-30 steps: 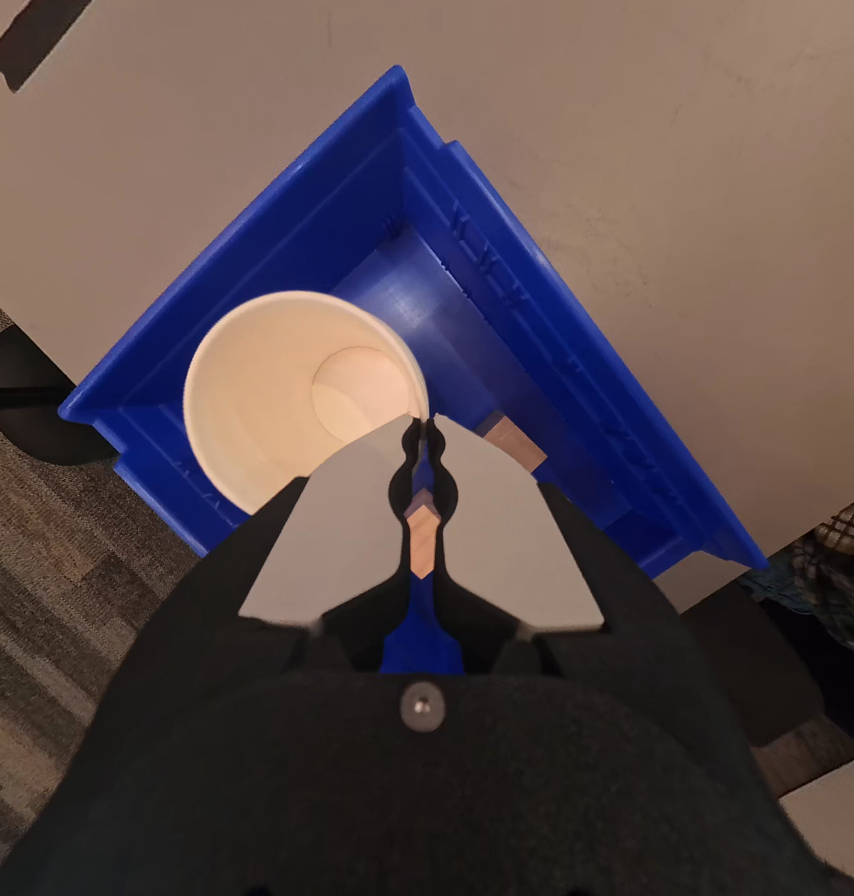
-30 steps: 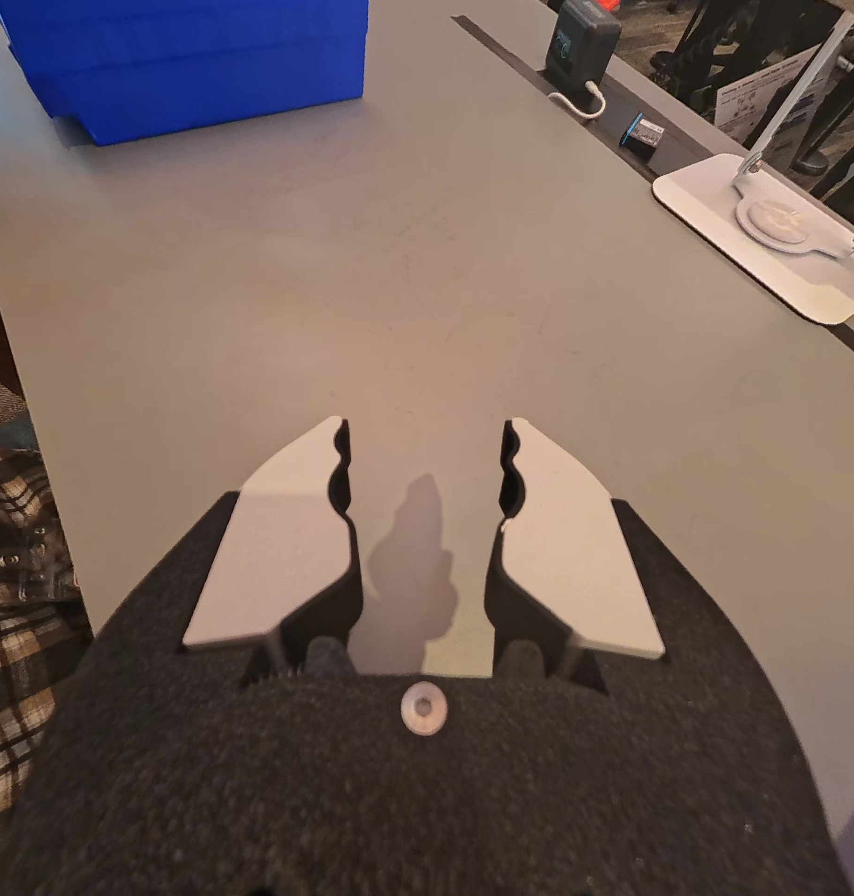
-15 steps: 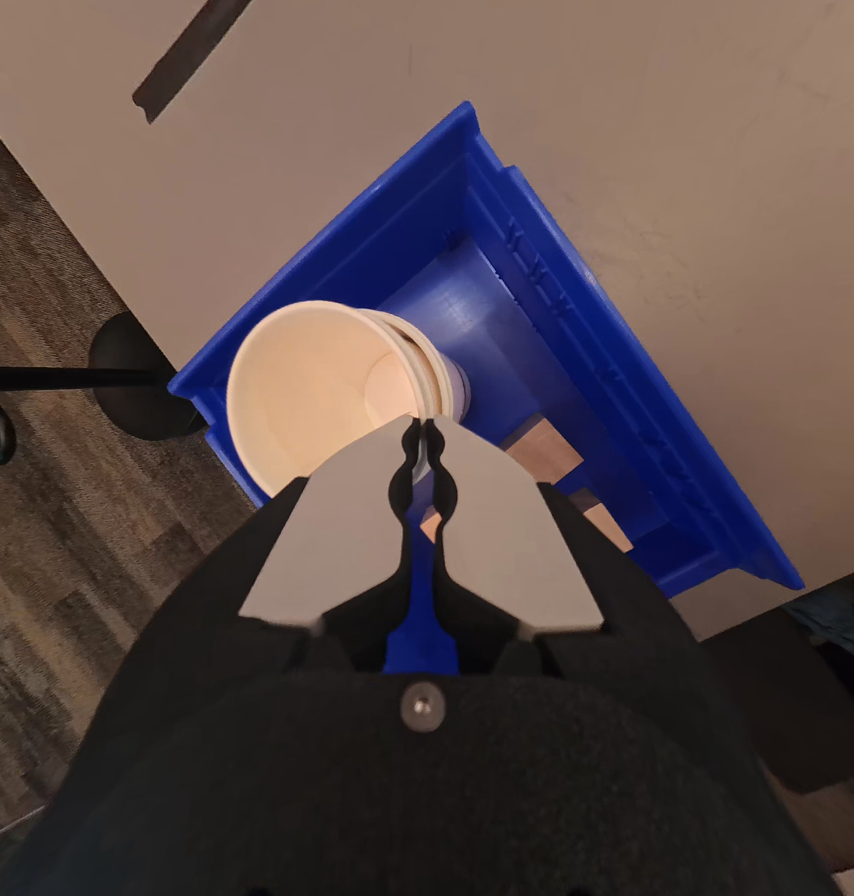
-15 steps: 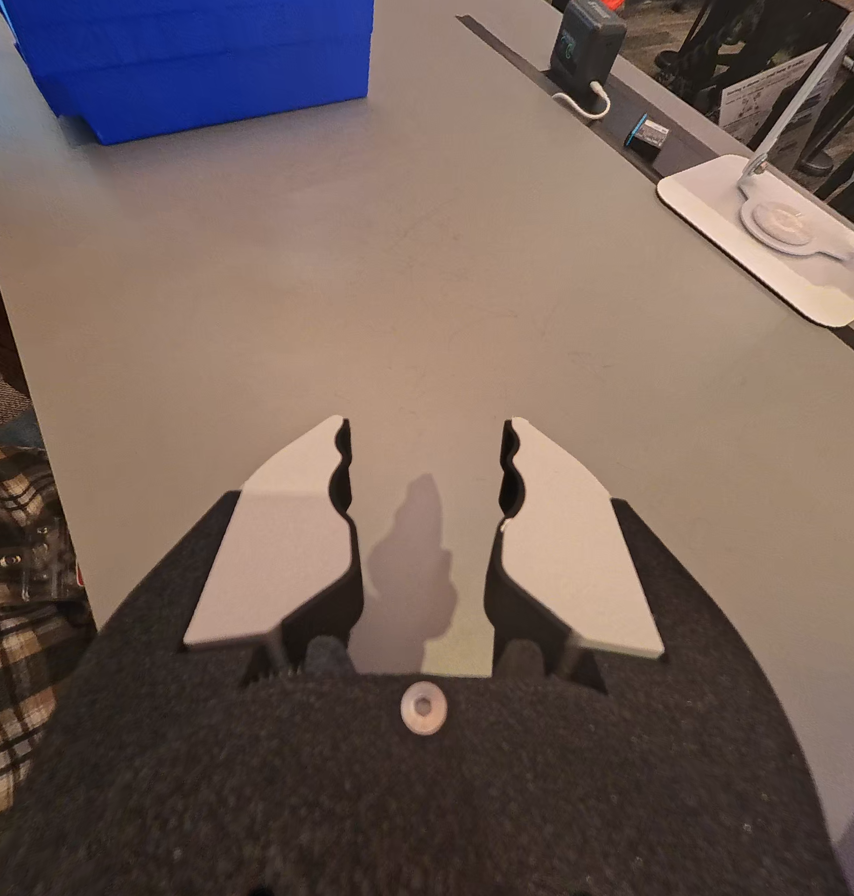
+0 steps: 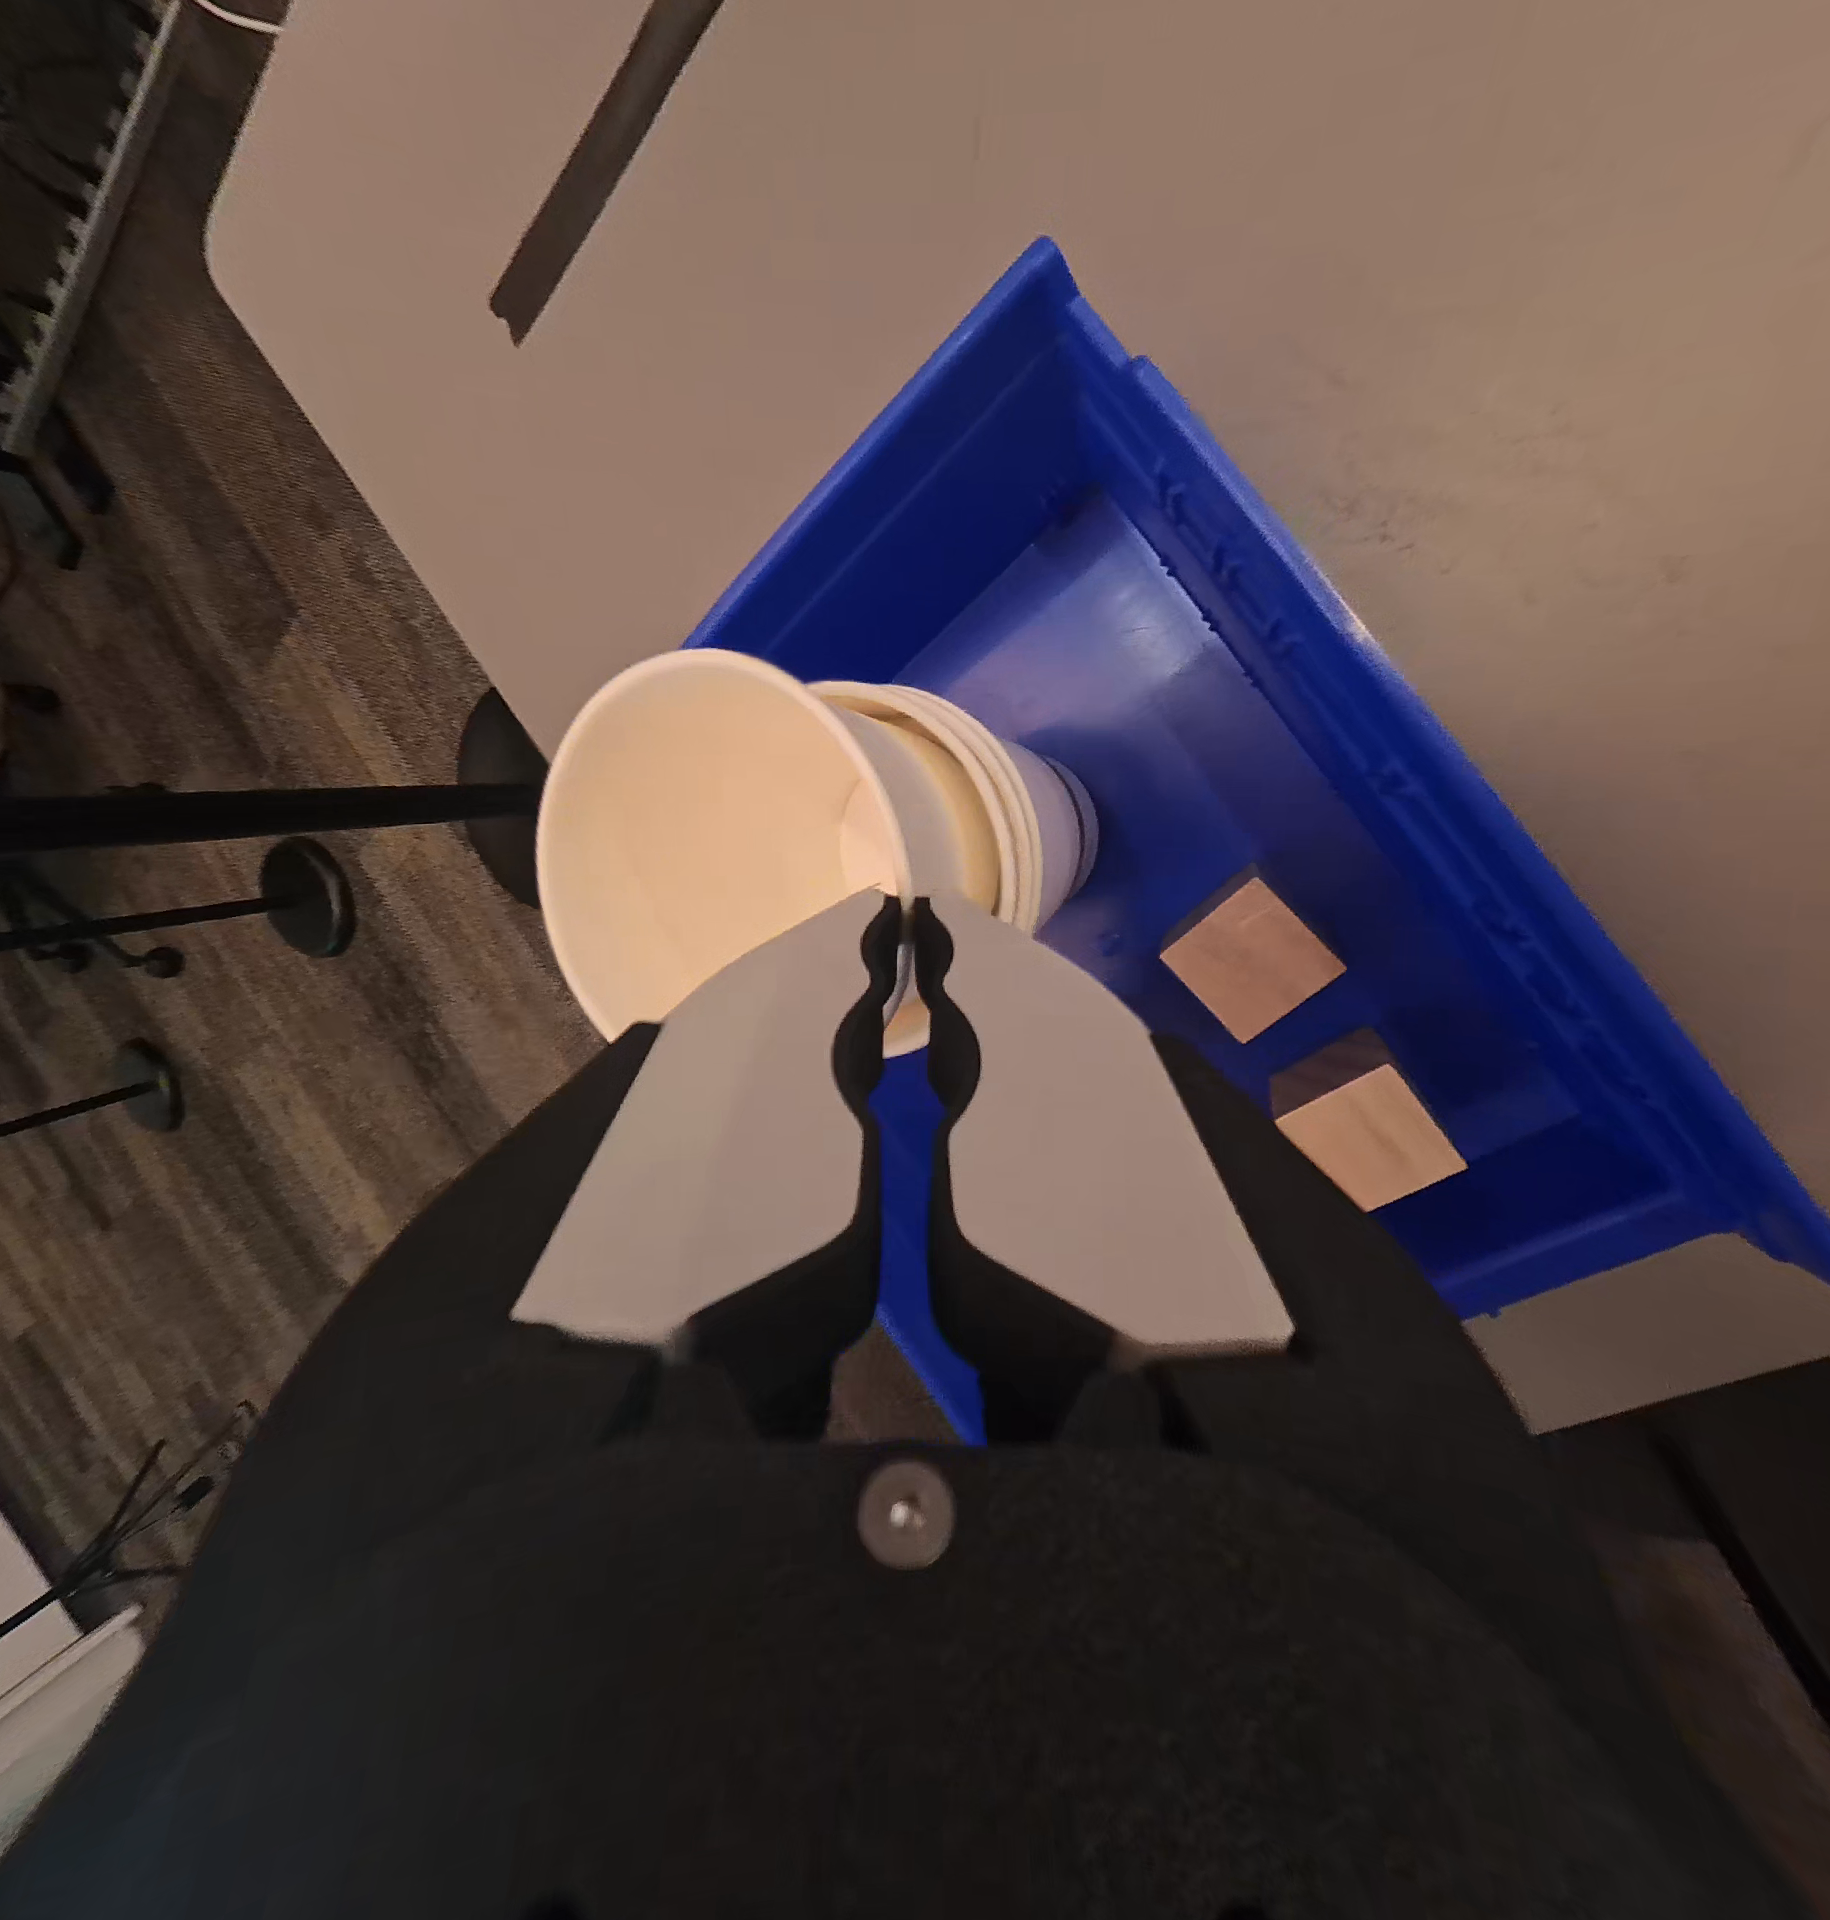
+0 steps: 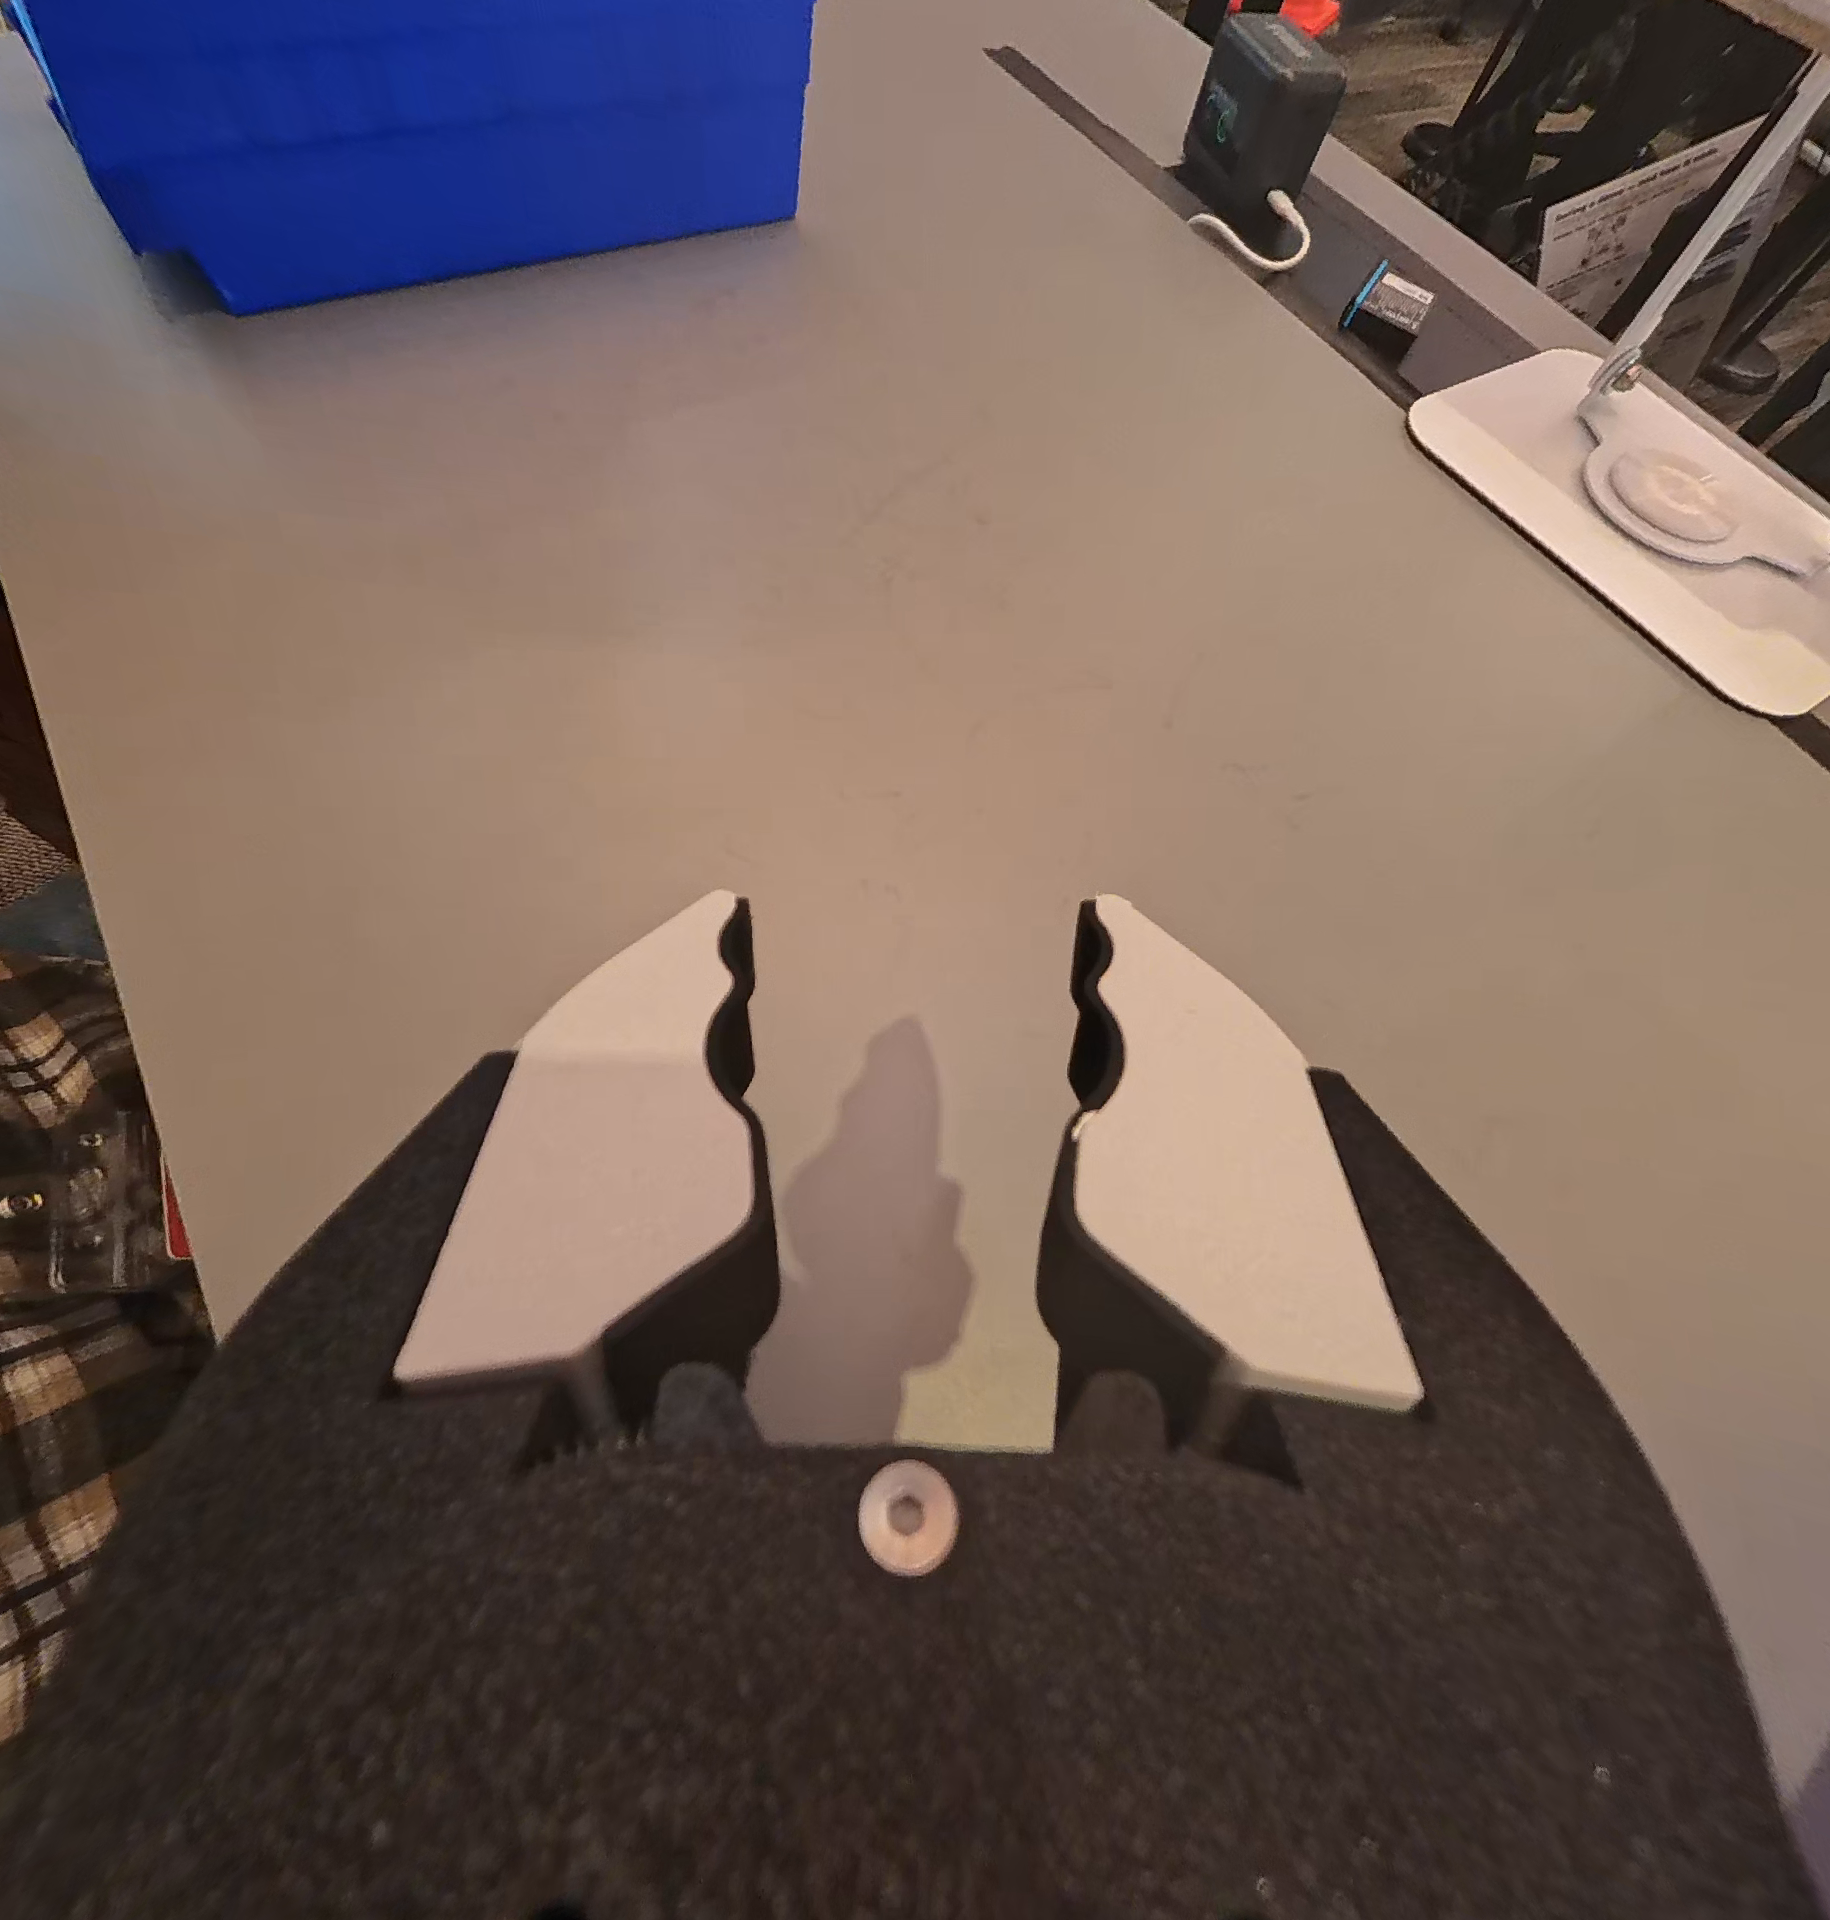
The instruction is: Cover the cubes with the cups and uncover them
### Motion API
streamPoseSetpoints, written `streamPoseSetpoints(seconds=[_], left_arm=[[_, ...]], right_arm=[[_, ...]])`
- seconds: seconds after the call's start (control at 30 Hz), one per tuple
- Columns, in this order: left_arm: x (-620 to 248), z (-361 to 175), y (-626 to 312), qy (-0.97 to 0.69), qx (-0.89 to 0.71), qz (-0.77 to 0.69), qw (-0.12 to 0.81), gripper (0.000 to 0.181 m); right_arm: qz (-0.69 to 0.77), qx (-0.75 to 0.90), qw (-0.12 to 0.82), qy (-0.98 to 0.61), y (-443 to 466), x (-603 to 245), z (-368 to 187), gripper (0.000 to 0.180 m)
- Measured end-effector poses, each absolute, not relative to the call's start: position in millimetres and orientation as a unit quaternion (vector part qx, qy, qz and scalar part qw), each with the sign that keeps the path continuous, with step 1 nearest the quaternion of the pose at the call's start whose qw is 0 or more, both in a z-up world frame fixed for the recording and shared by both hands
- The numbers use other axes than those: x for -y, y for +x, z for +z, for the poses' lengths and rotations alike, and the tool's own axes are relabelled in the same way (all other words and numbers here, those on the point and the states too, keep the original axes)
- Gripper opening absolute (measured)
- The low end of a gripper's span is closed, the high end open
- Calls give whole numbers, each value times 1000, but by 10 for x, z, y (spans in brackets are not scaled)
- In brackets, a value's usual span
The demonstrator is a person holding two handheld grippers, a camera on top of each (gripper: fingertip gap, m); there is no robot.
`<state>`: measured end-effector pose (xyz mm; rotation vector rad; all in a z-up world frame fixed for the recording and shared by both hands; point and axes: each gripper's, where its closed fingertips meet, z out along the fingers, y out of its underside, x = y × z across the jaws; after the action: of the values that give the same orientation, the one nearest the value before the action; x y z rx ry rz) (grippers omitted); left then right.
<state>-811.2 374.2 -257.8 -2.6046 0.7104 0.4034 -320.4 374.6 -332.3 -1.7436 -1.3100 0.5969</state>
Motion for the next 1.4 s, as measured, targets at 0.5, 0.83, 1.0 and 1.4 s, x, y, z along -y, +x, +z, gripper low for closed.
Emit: streamPoseSetpoints(seconds=[0.5,0.83,1.0,1.4], left_arm=[[-3719,-2013,-8086,-921,-233,202,238,2],[-3709,-1794,-8006,-915,-232,211,252,2],[-3710,-1792,-7976,-915,-233,210,252,2],[-3682,-2088,-8023,-931,-222,184,225,2]], right_arm=[[242,524,429,-695,-3220,-3733,-3296,59],[247,523,432,-692,-3209,-3720,-3263,59],[246,523,434,-691,-3205,-3713,-3243,58],[246,524,431,-693,-3207,-3714,-3259,59]])
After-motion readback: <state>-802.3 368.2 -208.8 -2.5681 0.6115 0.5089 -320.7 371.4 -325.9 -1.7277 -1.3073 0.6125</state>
